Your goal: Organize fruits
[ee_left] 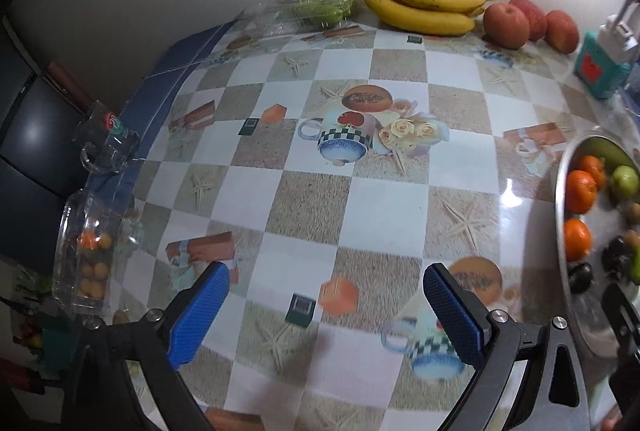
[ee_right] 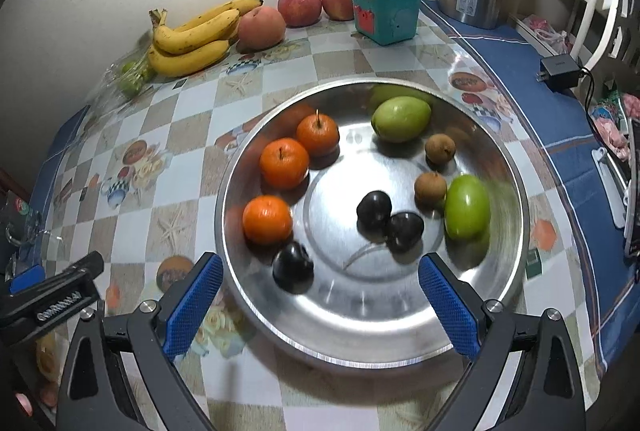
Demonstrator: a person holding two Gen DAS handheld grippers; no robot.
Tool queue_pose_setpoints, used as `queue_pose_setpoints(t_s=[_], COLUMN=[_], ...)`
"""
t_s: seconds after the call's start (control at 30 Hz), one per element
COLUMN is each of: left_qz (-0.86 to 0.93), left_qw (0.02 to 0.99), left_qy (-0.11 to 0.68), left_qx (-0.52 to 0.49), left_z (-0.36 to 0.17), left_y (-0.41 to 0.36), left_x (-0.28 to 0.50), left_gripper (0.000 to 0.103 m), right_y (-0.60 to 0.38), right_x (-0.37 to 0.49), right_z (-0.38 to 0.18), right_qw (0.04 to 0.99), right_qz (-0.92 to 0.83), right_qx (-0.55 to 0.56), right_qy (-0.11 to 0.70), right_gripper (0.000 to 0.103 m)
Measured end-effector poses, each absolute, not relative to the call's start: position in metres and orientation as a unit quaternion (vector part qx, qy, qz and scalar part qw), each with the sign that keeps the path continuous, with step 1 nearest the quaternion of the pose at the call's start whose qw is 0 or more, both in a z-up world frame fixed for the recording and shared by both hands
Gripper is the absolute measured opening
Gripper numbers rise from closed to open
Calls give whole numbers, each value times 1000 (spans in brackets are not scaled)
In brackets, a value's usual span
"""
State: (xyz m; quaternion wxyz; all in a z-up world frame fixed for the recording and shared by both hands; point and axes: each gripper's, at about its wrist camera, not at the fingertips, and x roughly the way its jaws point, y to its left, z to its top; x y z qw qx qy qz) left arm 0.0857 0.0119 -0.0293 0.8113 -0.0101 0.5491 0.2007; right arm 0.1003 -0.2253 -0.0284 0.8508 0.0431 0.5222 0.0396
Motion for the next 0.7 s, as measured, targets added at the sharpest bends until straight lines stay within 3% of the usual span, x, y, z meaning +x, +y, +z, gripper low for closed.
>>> queue_pose_setpoints(t_s=[0.23,0.7], left_qz=[186,178], left_qw=[827,843], left_qy=[530,507], left_qx=[18,-20], left_z=[-18,-4], left_y=[5,12], left_x=[48,33], left_gripper=[99,99], right_y=[-231,-224], right_x=[78,56], right_z=[-19,-7], right_qw=[852,858], right_qz=[33,51], right_qx=[58,48], right_qy=[520,509], right_gripper=[98,98])
